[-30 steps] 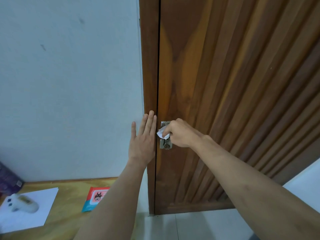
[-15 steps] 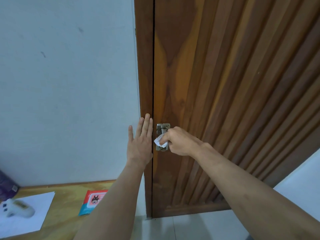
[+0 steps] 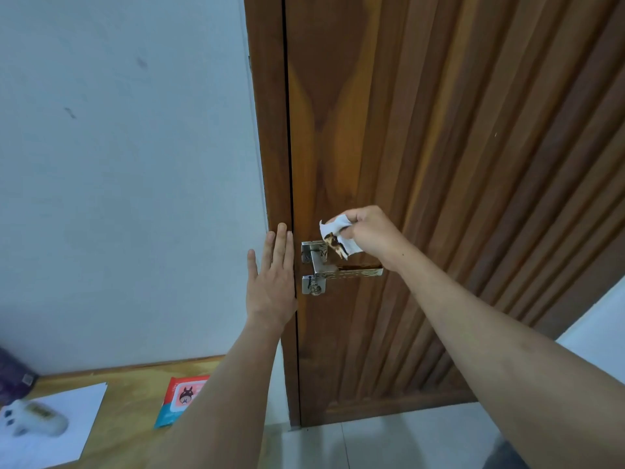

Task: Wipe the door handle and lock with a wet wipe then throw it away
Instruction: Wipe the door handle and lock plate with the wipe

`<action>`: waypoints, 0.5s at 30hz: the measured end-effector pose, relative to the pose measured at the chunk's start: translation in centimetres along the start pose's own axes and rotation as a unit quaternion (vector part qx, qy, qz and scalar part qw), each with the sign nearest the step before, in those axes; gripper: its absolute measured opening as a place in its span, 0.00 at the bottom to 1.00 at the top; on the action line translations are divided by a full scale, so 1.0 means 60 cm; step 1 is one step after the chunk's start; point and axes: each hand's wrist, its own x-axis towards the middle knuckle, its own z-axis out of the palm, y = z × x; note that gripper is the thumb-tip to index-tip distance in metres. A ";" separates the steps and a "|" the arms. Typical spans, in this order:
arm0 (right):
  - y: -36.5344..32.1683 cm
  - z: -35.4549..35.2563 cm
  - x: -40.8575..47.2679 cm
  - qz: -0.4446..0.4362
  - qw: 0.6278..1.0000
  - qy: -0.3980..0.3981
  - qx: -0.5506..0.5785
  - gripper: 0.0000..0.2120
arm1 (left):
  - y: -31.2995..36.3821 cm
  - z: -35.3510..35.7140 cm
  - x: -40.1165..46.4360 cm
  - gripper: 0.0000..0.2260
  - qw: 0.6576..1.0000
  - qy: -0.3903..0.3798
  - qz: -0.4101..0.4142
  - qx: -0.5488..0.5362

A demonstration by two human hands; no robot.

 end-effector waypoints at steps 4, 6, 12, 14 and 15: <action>-0.004 0.021 0.036 -0.043 0.989 -0.017 -0.143 0.16 | -0.001 0.004 0.002 0.48 1.000 -0.003 -0.001 -0.001; -0.001 0.045 0.043 -0.064 0.971 -0.057 -0.222 0.17 | -0.001 0.005 0.002 0.47 1.000 -0.002 0.001 0.002; 0.004 0.087 0.036 -0.097 0.932 -0.084 -0.338 0.19 | -0.001 0.004 0.003 0.45 1.000 -0.005 0.000 0.005; 0.006 0.089 0.031 -0.102 0.926 -0.086 -0.354 0.18 | 0.001 0.003 0.003 0.44 1.000 -0.002 -0.002 -0.003; 0.008 0.089 0.025 -0.103 0.922 -0.089 -0.361 0.17 | 0.003 0.001 0.001 0.43 1.000 -0.001 -0.004 -0.009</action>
